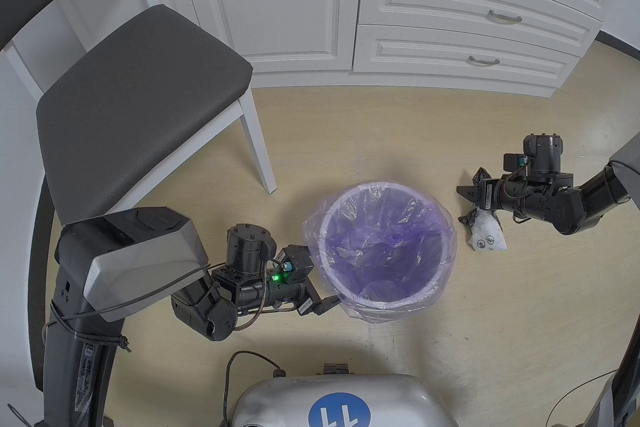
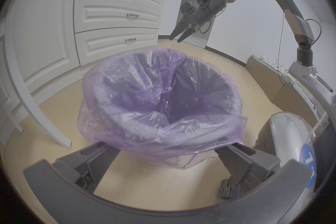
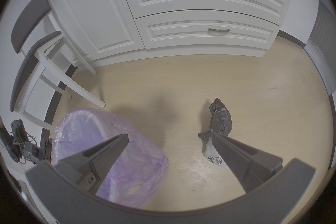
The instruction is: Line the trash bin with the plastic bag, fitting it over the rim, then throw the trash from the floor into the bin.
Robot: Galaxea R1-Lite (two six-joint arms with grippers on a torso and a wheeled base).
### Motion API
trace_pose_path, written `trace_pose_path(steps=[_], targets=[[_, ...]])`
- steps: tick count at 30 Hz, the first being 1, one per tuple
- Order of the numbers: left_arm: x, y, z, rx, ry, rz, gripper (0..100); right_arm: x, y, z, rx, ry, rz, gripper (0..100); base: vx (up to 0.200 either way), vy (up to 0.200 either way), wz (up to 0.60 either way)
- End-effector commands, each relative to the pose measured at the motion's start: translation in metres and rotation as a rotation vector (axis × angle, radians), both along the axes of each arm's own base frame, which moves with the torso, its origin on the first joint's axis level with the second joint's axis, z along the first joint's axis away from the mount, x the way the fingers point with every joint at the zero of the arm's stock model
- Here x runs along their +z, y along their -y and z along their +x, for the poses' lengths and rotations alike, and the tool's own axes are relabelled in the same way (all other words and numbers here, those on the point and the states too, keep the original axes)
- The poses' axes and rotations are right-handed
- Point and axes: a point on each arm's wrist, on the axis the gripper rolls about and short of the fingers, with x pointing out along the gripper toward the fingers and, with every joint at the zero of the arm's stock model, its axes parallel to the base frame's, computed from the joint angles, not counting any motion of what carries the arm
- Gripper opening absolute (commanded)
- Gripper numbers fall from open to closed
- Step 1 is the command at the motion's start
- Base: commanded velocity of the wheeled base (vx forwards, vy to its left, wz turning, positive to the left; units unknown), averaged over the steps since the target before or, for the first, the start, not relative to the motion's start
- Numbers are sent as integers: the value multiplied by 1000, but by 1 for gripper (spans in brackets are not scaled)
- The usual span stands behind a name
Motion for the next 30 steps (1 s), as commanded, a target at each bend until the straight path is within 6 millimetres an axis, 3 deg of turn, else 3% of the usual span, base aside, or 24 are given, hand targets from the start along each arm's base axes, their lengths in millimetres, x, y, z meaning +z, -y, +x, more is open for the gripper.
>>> trace_pose_path(steps=[1,9,10,22,30], targets=[[6,8,5,-11,28,-18,100,1,0,0,0,4,0,100,0,0,0],[1,15,10,-17,39,-24,100,2,2,0,-5,5,1,100,0,0,0],[1,15,10,-17,37,-24,0,2,2,0,-4,5,1,100,0,0,0],[-6,12,13,-8,27,-23,0,2,2,0,-4,5,1,100,0,0,0],[-33,2,41,72,-35,-75,0,-4,2,3,-4,-8,-2,100,0,0,0]])
